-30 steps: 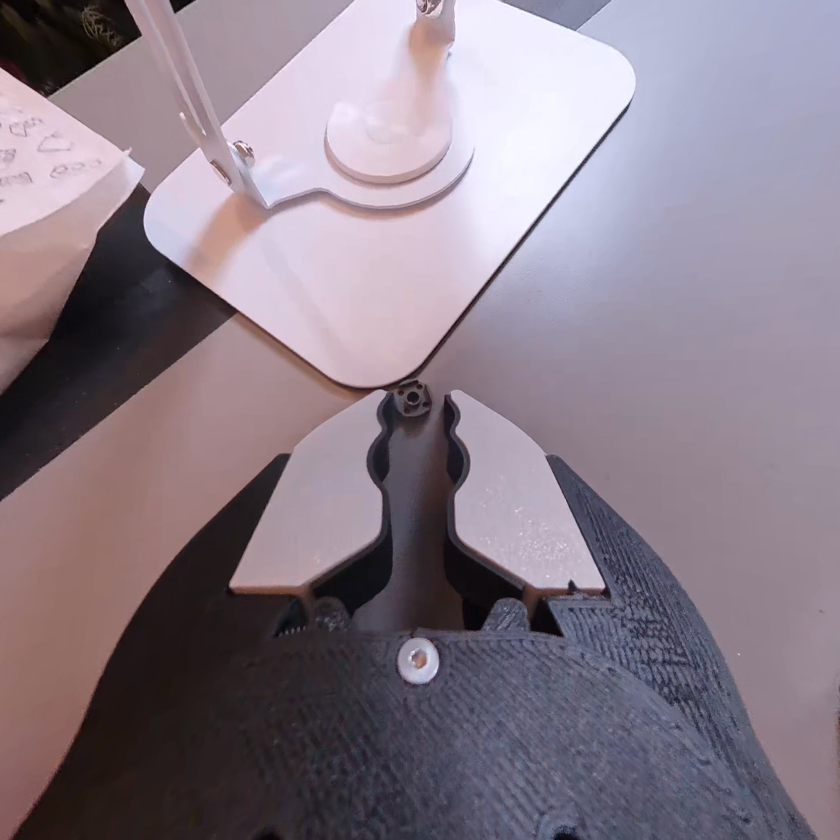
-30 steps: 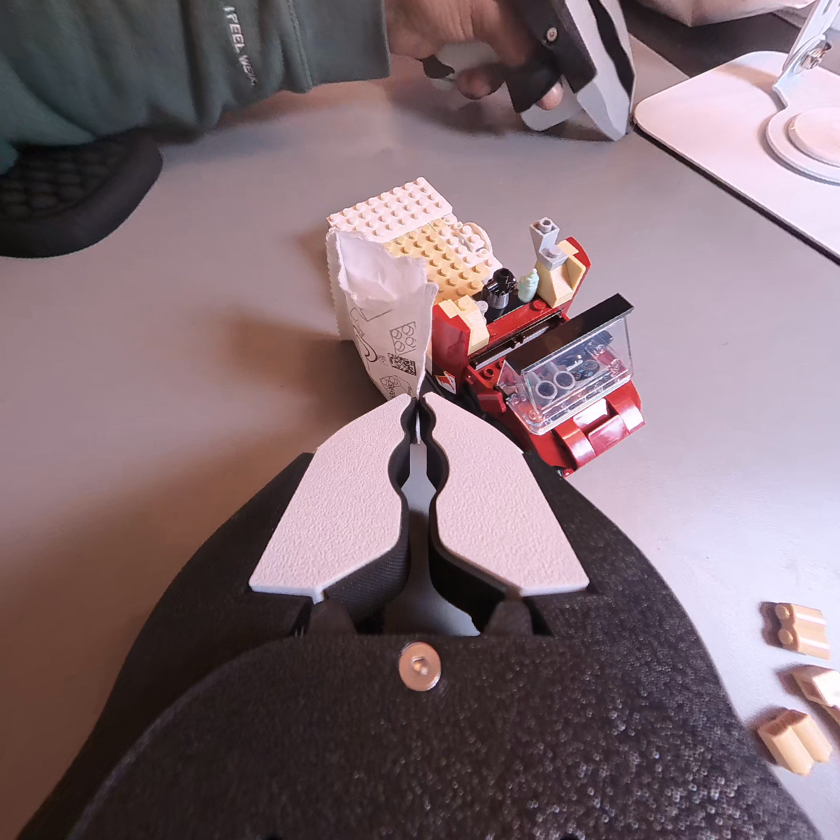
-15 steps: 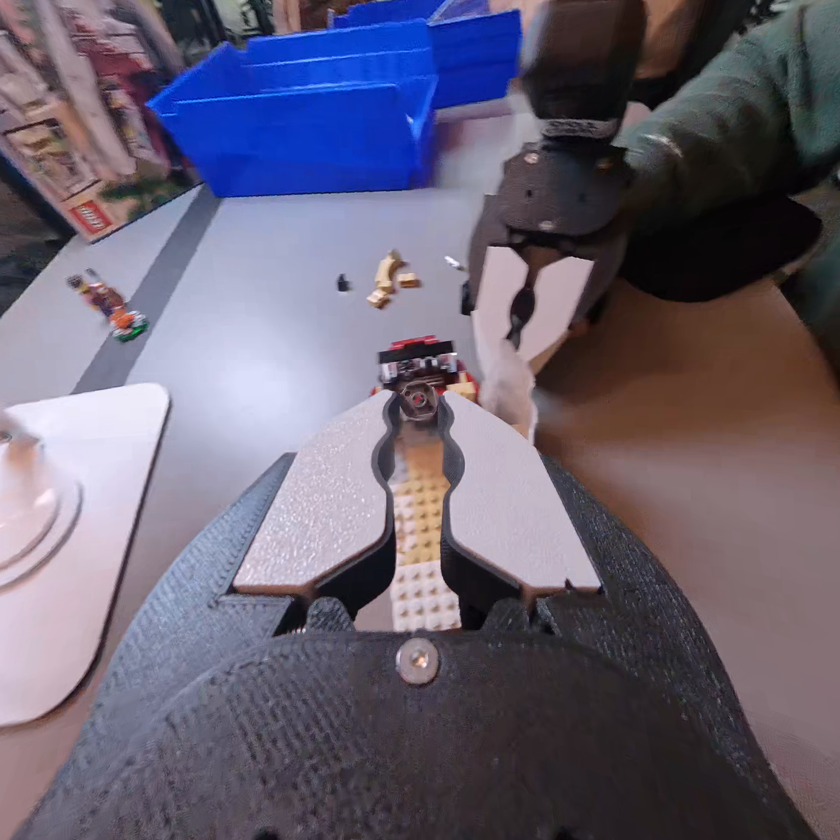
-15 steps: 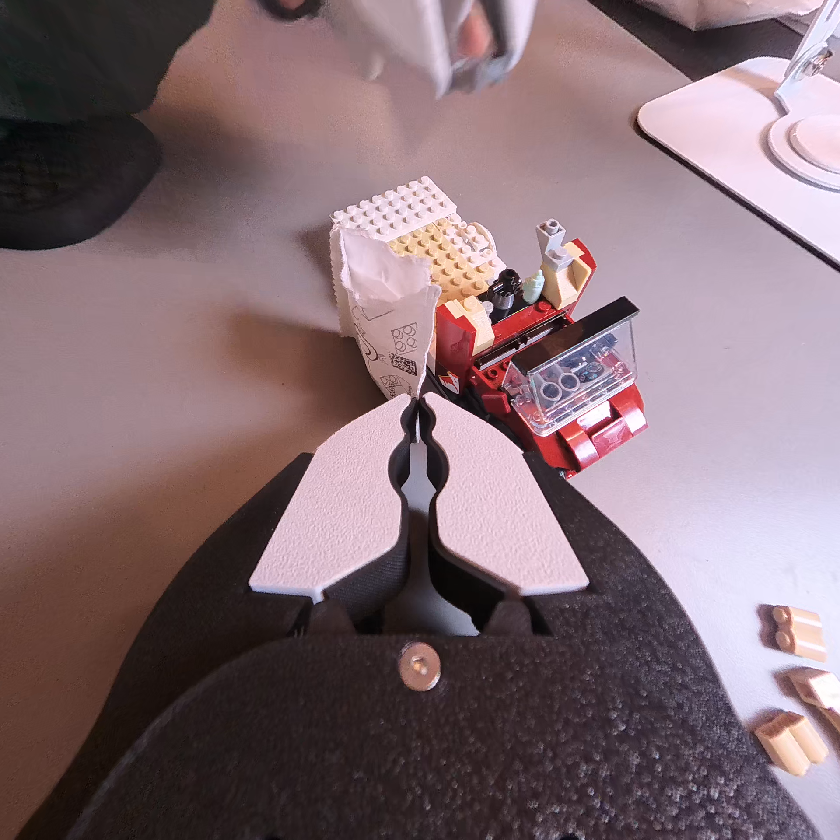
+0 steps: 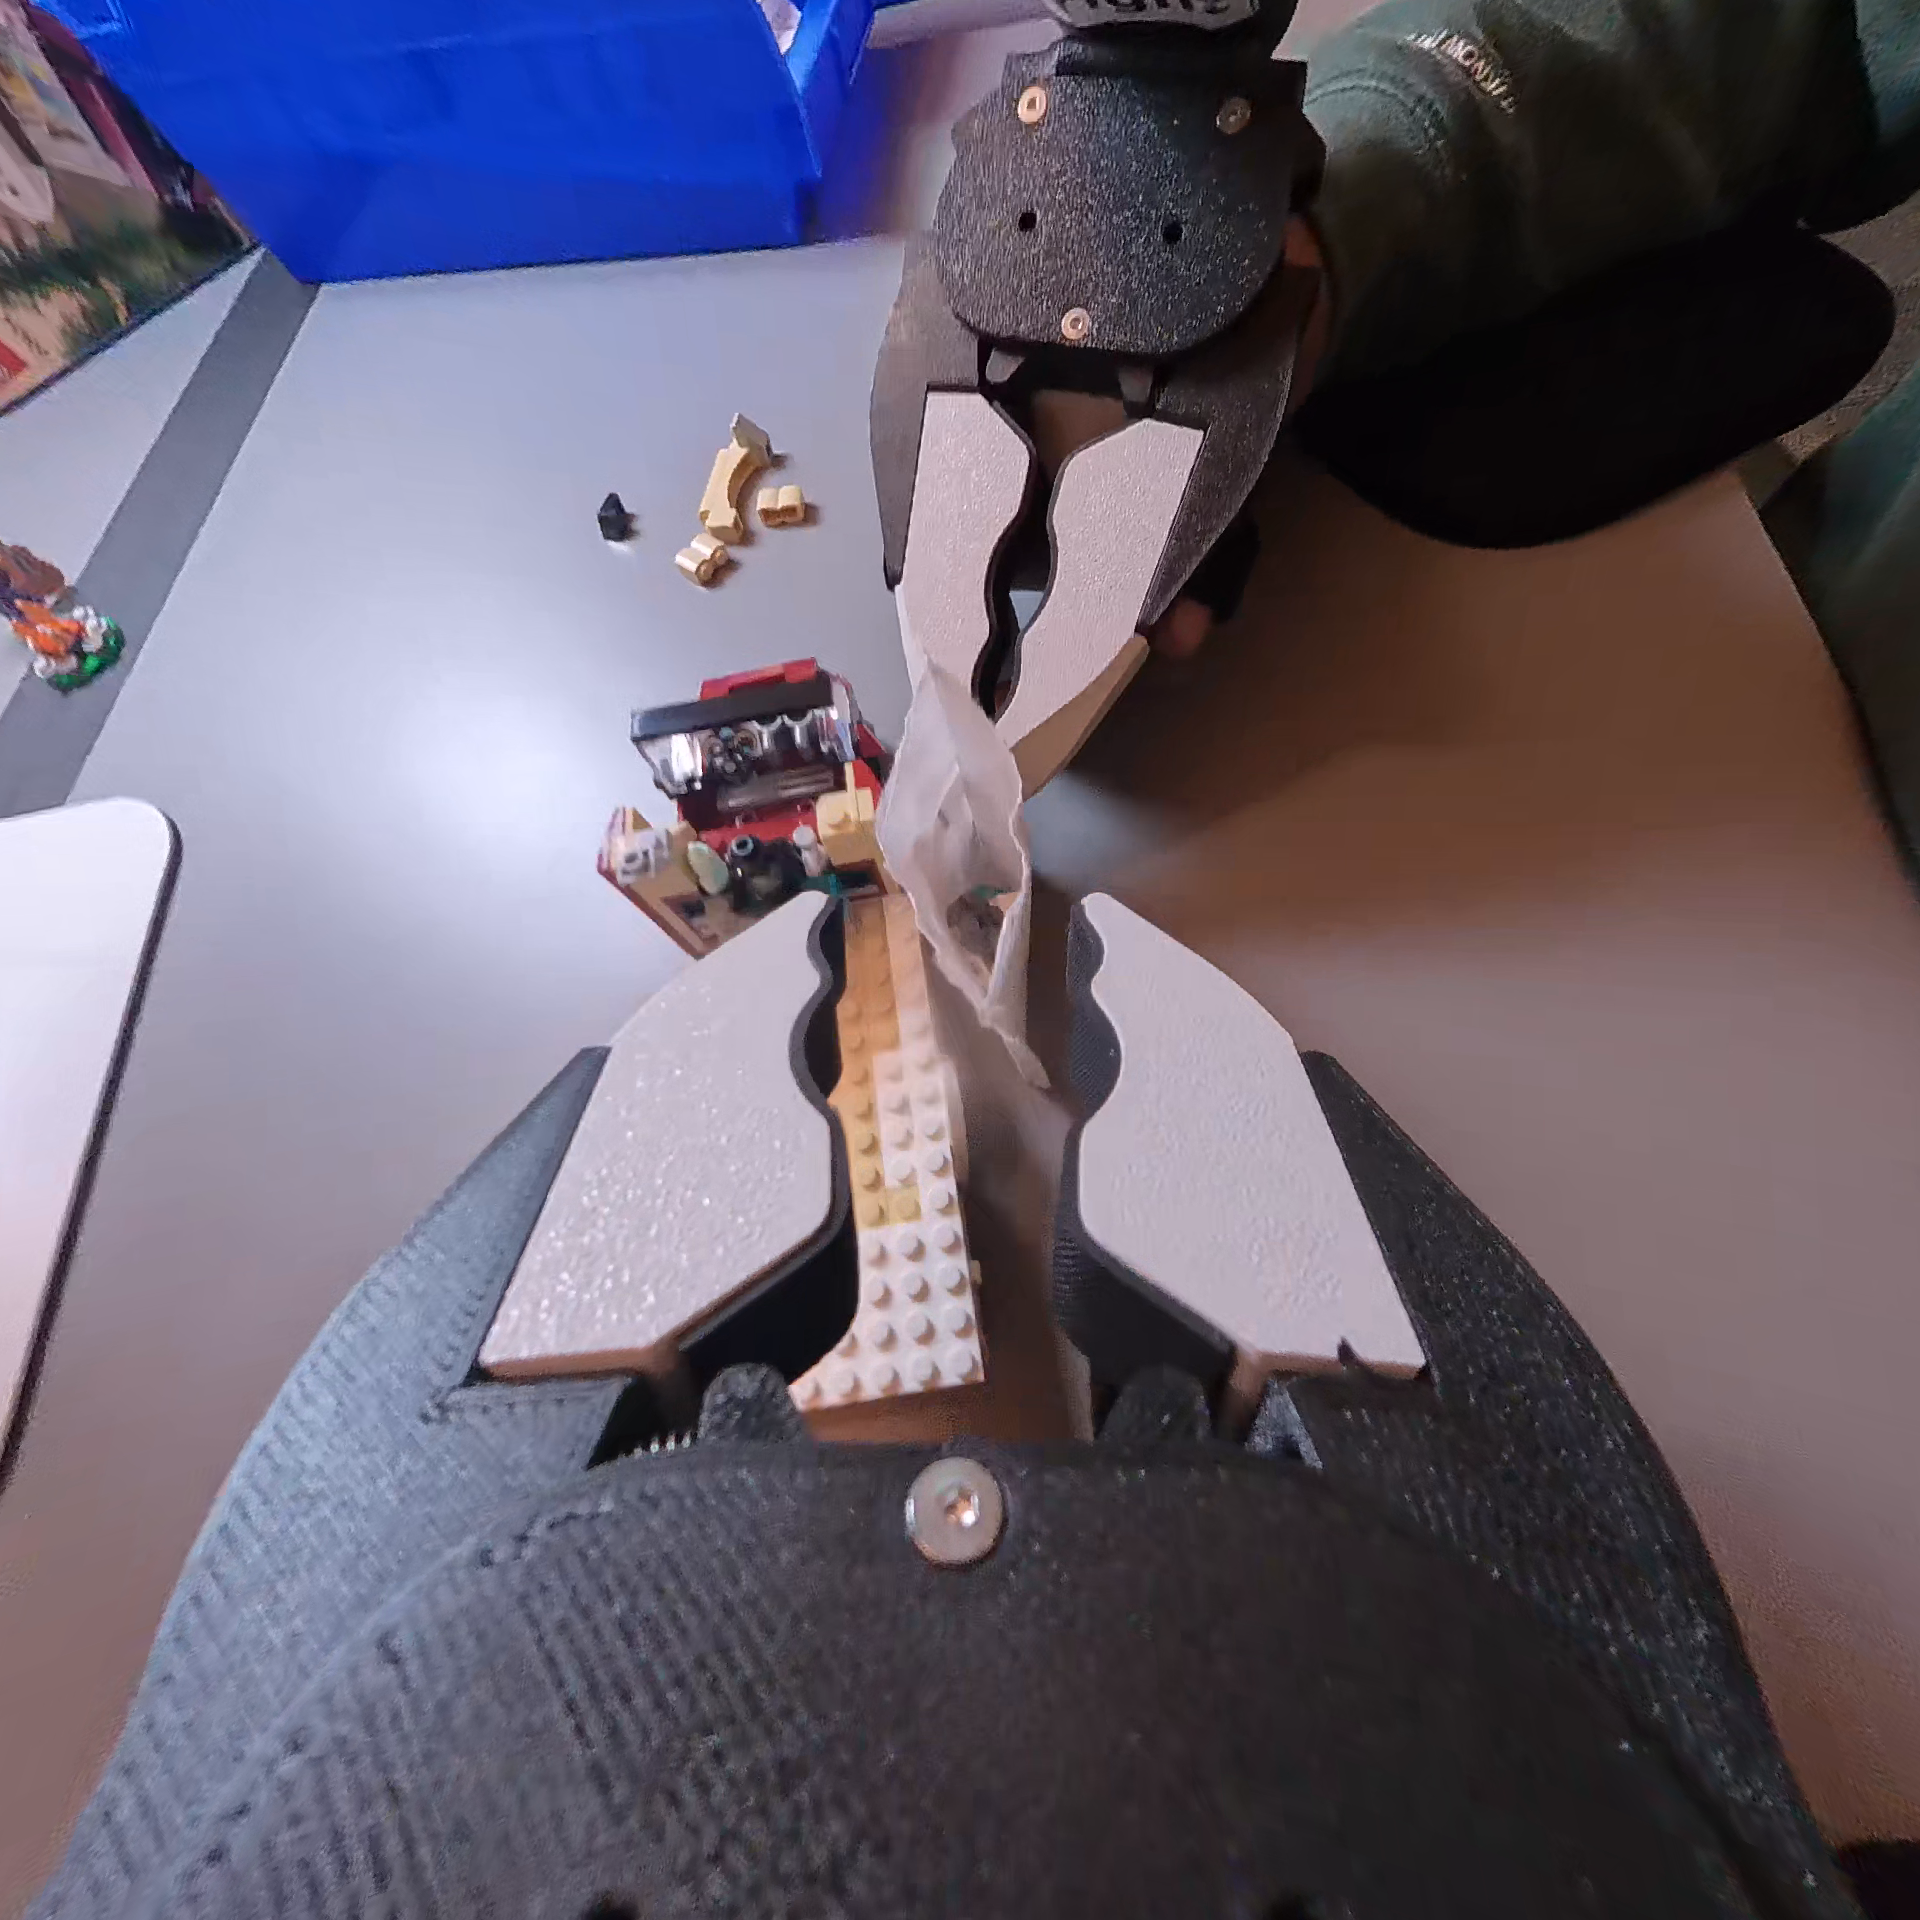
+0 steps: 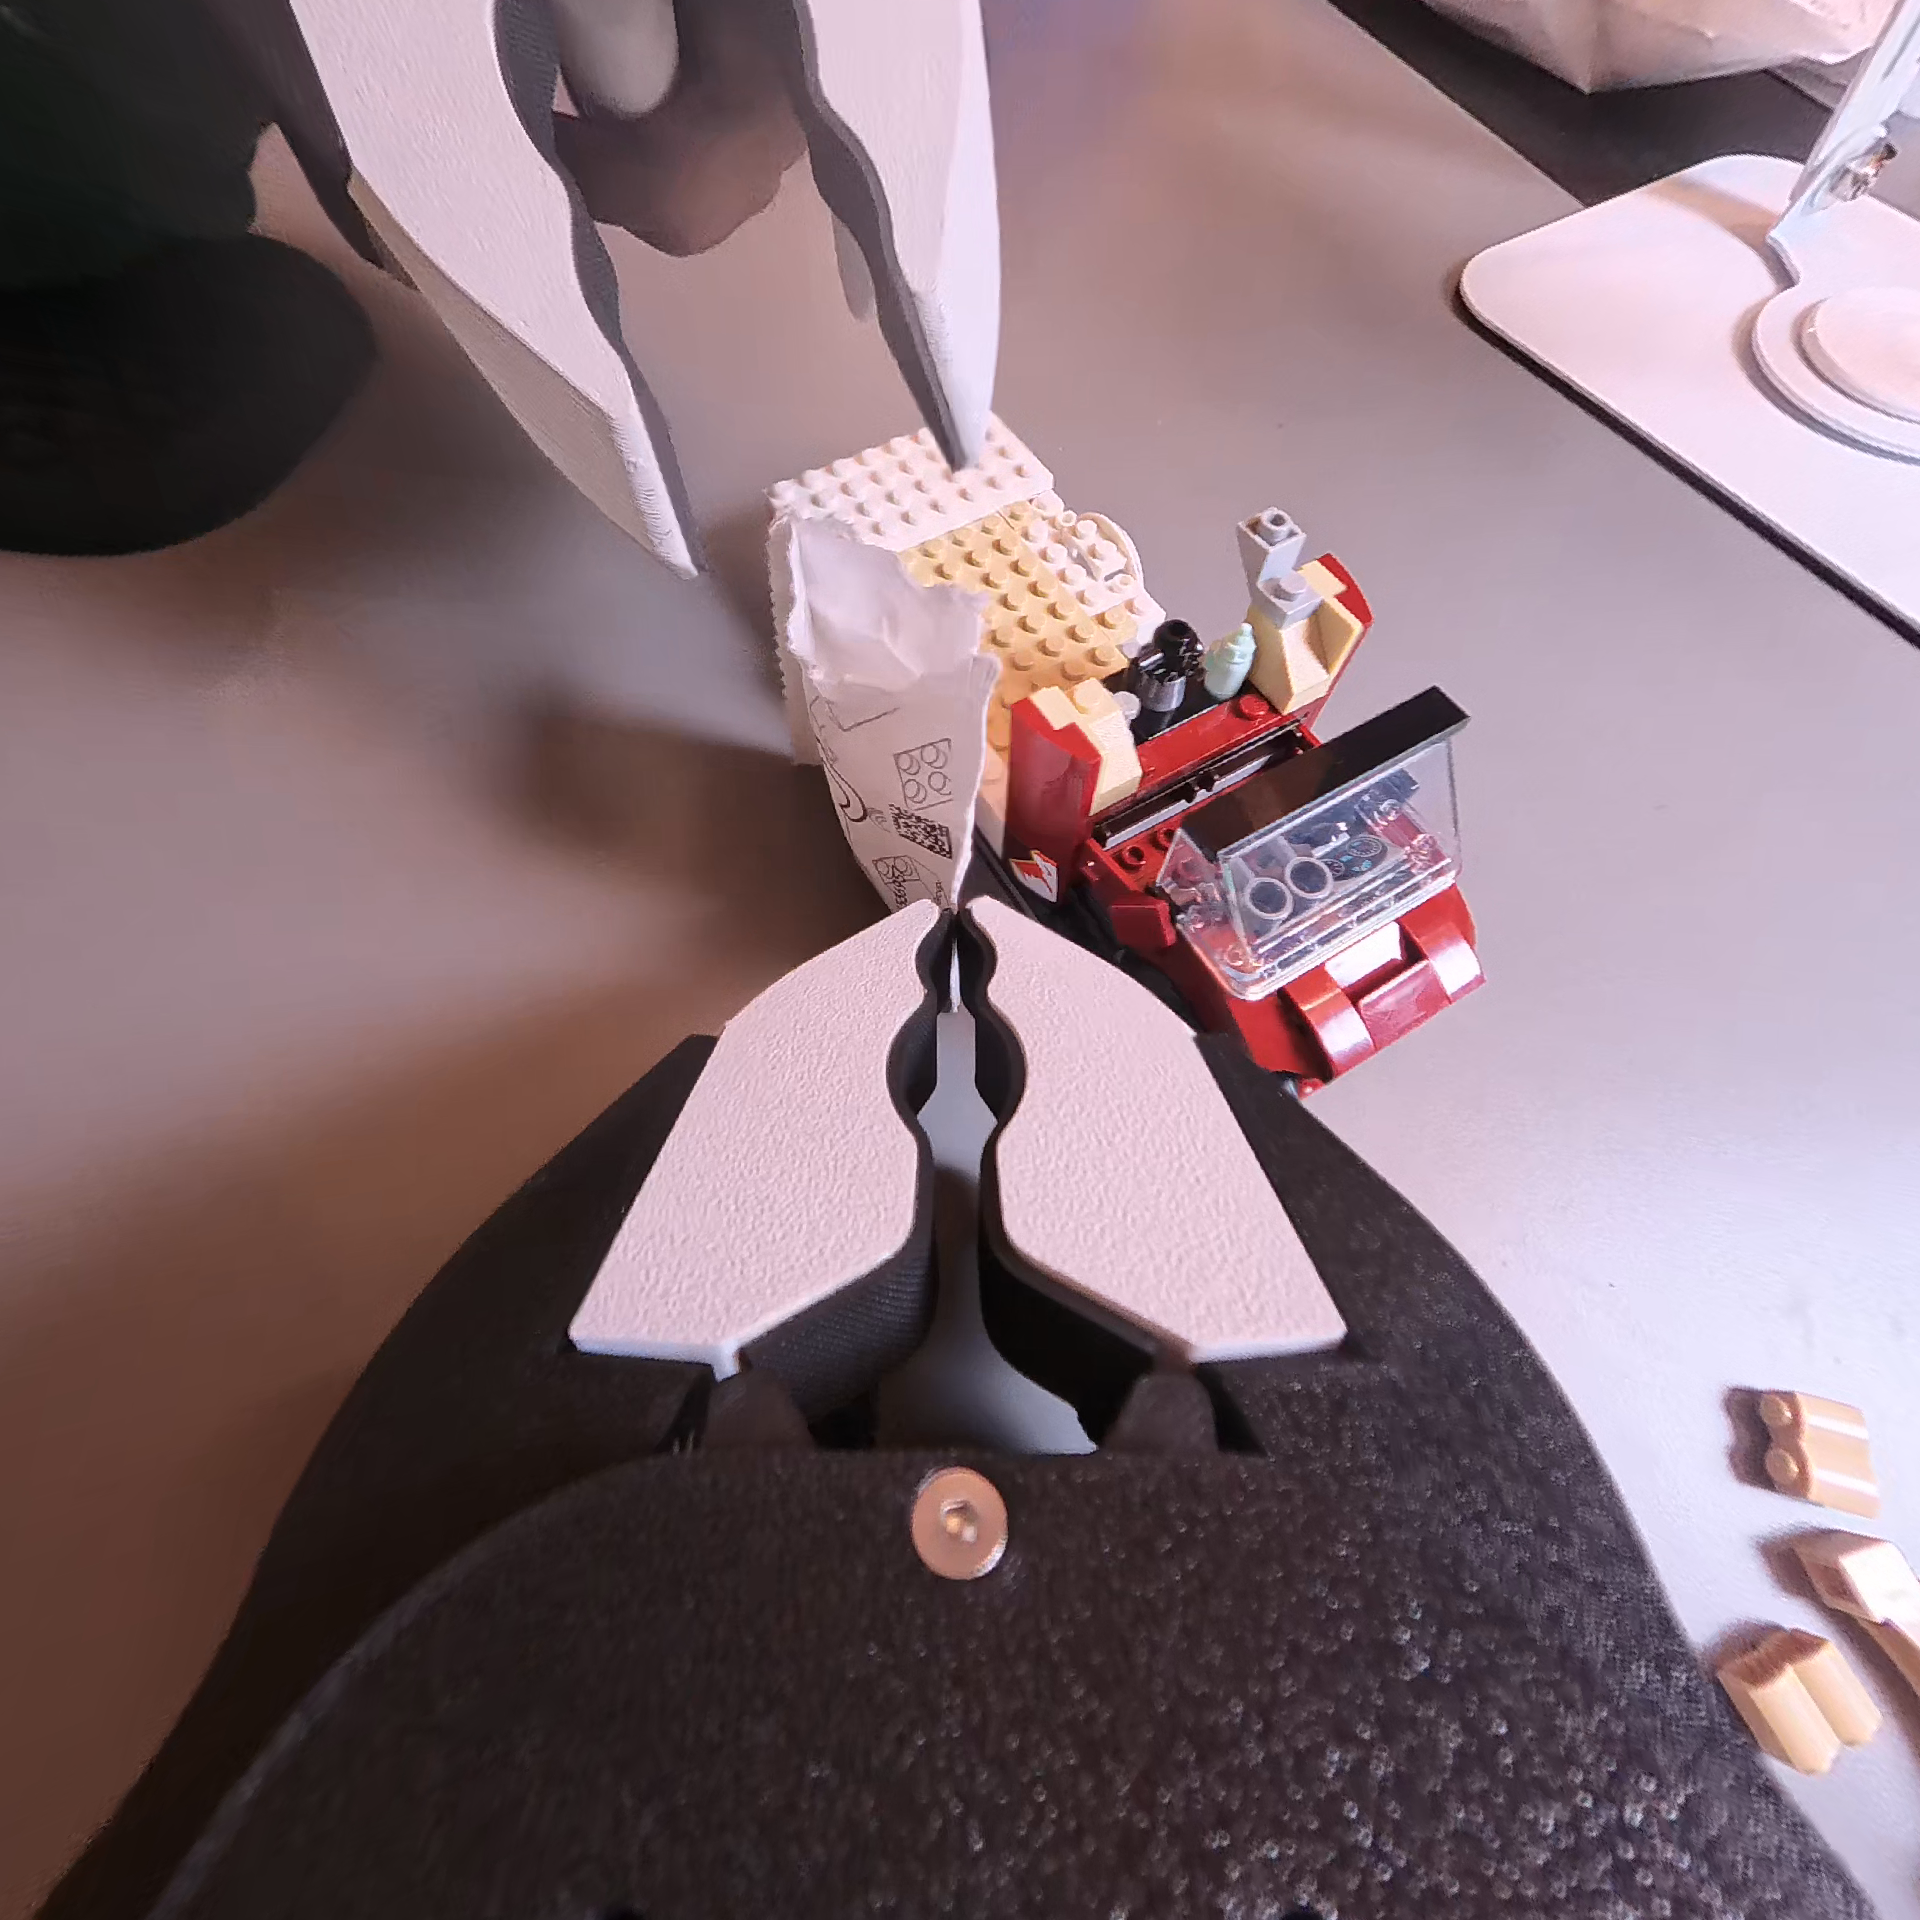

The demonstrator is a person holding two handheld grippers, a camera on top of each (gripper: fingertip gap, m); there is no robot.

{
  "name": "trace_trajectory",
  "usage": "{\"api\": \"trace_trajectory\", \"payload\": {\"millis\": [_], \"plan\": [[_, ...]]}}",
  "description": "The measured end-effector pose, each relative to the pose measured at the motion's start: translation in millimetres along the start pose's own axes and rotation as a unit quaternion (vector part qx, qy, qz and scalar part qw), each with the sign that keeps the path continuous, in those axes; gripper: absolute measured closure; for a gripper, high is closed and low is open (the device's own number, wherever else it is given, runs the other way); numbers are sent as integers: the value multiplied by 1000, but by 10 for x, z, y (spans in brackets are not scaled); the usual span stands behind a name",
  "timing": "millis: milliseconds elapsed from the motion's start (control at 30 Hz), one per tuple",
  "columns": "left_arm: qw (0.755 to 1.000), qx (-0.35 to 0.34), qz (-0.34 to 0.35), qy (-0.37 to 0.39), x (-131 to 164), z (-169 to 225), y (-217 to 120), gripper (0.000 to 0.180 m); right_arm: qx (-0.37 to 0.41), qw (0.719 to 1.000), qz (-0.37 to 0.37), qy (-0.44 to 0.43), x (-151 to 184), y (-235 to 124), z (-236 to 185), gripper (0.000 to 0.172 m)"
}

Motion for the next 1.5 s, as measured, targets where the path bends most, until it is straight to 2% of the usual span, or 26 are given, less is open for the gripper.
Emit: {"api": "trace_trajectory", "payload": {"millis": [167, 233, 333, 600, 733, 800, 833, 933, 1033, 1100, 1167, 1267, 1367, 1400, 1500], "plan": [[998, -19, -56, -12, 254, 228, 49, 152, -20, 999, 5, -28, -19, 17, -97, 171], [998, -37, -52, -7, 301, 289, 64, 173, -28, 999, 5, -43, -24, 26, -145, 171], [998, -42, -41, -16, 323, 327, 24, 178, -45, 997, 8, -66, -24, 24, -205, 171], [998, 9, -1, -59, 383, 379, -138, 179, -99, 991, 33, -79, -101, -21, -304, 171], [997, 26, -6, -79, 447, 340, -72, 180, -117, 991, 12, -63, -43, 25, -259, 171], [998, 20, -9, -65, 438, 347, -73, 180, -117, 992, 15, -53, -34, 13, -226, 171], [999, 13, -10, -51, 439, 356, -78, 180, -110, 992, 21, -55, -34, 1, -215, 165], [1000, -4, -11, -26, 406, 402, -66, 180, -99, 992, 32, -72, -67, 14, -254, 132], [999, -29, -26, 5, 368, 435, -4, 180, -93, 988, 42, -112, -132, 54, -385, 122], [999, -41, -26, 12, 358, 440, 1, 180, -78, 986, 42, -144, -161, 63, -453, 128], [998, -44, -29, 26, 352, 458, -14, 180, -36, 985, 52, -161, -173, 48, -443, 171], [998, -31, -1, 48, 301, 513, -59, 178, -34, 975, 80, -204, -190, -27, -456, 171], [998, -30, 36, 48, 263, 530, -82, 157, -40, 972, 79, -218, -162, -38, -457, 171], [997, -25, 44, 50, 248, 550, -62, 156, -41, 971, 79, -221, -145, -29, -455, 171], [997, -22, 30, 71, 252, 620, 44, 179, -51, 967, 71, -241, -104, -3, -477, 171]]}}
Point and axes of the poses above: each gripper's, where its closed fingertips meet, y out along the fingers, x out of its underside, z = x × y across the jaws, the point moved 9 cm from there along -y, back along the fingers, and after that the axes turned 1 degree about z, right-handed, at the moved point
